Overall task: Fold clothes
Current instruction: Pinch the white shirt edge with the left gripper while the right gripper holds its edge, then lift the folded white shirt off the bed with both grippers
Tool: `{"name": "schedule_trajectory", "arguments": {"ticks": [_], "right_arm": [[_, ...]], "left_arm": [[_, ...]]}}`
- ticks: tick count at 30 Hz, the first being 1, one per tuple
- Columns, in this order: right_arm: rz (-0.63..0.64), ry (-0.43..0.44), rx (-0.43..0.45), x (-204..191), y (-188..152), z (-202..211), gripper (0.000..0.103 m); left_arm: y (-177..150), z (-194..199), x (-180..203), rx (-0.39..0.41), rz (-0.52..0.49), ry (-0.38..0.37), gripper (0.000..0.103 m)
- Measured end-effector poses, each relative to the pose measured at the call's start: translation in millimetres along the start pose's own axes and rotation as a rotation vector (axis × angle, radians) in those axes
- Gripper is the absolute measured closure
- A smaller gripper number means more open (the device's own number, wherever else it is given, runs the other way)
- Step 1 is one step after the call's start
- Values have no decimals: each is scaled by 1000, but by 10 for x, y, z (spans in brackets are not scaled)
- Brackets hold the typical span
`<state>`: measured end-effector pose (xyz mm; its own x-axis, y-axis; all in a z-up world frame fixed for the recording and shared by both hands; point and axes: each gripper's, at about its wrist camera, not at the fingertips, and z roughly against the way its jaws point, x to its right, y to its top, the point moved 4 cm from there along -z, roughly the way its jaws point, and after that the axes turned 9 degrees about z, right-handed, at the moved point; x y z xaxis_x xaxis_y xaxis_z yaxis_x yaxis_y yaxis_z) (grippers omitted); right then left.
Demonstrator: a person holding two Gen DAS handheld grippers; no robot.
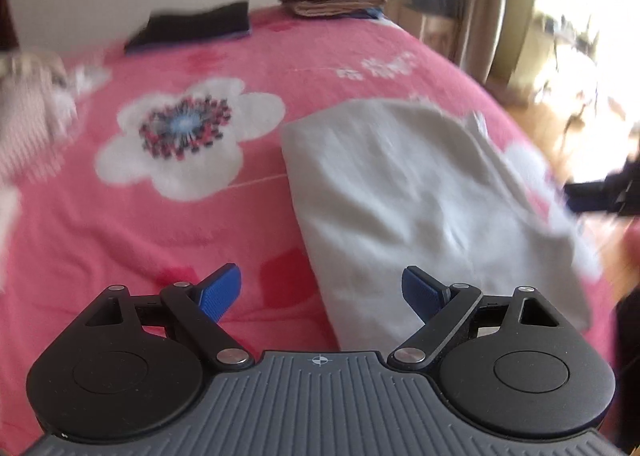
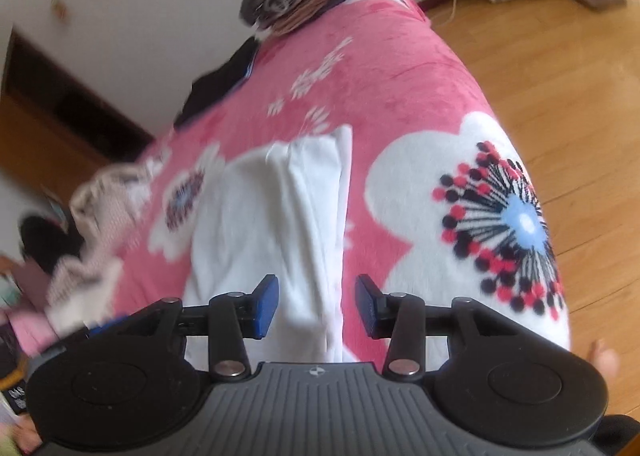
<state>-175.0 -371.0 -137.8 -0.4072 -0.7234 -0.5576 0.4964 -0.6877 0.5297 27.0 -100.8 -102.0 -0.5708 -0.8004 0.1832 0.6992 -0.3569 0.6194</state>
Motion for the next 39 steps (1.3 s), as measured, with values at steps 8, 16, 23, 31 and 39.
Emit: {"name": "schedule_trajectory", "arguments": {"ticks": [8,16,23,31,39], "right_arm": [[-151,145,-95,350,186,-623,41],[-146,277,-167,237,536,-1164,41],[-87,326,-210,42,766,-1518,51],[66,224,-196,-217,775,-1540,92],[219,214,-53,-702,864,-892,94]], "left_arm": [[108,-662,-290,-138,163,-259,45],[395,-1105,-321,-159,207,-404,46],[586,-1327,-410,-140,341,-473,55],[642,-1133,-286,-27,349,-437,95],[830,-232,-59,169,230,-457,98]]}}
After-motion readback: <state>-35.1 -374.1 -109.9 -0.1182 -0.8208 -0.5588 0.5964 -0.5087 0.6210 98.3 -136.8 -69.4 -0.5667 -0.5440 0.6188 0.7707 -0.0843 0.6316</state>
